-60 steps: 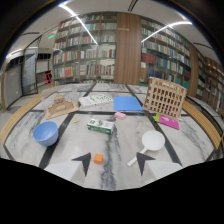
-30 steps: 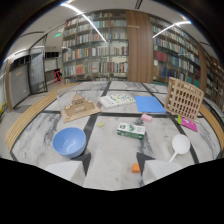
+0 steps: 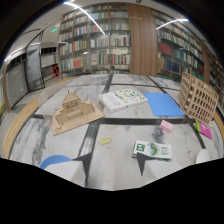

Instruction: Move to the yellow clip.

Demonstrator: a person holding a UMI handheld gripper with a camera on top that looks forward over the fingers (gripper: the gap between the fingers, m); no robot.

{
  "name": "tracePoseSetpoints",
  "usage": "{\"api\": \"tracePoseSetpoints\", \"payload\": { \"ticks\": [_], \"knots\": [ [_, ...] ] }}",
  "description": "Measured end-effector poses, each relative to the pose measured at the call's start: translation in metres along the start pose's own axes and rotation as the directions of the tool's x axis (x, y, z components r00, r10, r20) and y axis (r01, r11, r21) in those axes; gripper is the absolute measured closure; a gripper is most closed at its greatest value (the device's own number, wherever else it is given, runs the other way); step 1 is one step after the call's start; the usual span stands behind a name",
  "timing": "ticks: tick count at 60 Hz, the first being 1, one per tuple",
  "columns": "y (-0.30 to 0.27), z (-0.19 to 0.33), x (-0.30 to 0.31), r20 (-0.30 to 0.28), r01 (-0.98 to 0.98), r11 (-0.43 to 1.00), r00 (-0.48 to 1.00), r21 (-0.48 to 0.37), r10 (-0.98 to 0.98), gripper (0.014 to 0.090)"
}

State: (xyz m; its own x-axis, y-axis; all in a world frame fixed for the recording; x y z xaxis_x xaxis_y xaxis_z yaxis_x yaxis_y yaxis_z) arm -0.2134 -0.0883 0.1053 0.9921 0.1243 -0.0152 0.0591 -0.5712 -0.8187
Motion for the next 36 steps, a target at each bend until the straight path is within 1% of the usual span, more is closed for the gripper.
{"api": "tracePoseSetpoints", "payload": {
  "ticks": [6,15,36],
  "knots": [
    [0.001,0.021,0.000,-0.006,0.017,1.000,1.000,-0.015,-0.017,0.0190],
    [0.006,0.038,-0.004,0.014,0.023,0.999,1.000,-0.037,-0.023,0.0194],
    [0.010,0.044,-0.010,0.032,0.024,0.999,0.999,-0.049,-0.022,0.0194]
  ]
}}
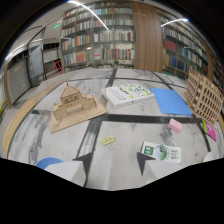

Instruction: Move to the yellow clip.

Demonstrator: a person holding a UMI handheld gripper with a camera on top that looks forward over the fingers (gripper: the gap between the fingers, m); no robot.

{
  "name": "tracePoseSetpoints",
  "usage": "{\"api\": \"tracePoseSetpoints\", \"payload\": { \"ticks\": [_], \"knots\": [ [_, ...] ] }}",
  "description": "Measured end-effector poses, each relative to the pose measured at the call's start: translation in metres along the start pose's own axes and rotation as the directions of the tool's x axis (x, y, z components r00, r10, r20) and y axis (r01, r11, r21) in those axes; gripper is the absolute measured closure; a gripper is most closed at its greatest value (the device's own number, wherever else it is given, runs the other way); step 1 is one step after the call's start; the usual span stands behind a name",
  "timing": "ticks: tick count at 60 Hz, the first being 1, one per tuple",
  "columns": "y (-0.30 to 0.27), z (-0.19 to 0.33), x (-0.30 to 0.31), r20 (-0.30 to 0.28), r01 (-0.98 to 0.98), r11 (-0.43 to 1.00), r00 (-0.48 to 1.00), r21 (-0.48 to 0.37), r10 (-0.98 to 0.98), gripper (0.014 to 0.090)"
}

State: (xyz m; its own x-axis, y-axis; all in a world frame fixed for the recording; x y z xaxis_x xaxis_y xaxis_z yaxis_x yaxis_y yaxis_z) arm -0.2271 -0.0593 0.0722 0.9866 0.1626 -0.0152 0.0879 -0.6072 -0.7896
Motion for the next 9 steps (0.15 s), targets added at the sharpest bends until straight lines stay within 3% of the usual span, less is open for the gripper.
{"api": "tracePoseSetpoints", "payload": {
  "ticks": [9],
  "knots": [
    [-0.0007,-0.0004,-0.0004,0.004,0.007,1.000,1.000,0.001,-0.007,0.0193]
  ]
}}
